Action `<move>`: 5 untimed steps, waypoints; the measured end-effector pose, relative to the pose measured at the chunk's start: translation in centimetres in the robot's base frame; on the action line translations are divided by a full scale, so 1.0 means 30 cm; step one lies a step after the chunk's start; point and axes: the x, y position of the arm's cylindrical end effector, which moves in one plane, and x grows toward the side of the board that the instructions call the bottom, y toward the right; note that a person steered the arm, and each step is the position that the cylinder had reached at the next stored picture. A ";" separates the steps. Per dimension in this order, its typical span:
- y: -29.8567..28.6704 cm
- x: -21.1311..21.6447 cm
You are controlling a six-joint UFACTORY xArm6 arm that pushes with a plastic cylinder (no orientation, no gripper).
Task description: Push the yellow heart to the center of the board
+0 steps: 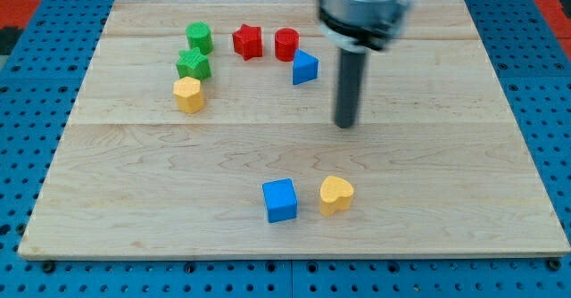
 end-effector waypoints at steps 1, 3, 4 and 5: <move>0.061 0.300; -0.092 0.293; -0.137 0.091; -0.049 0.213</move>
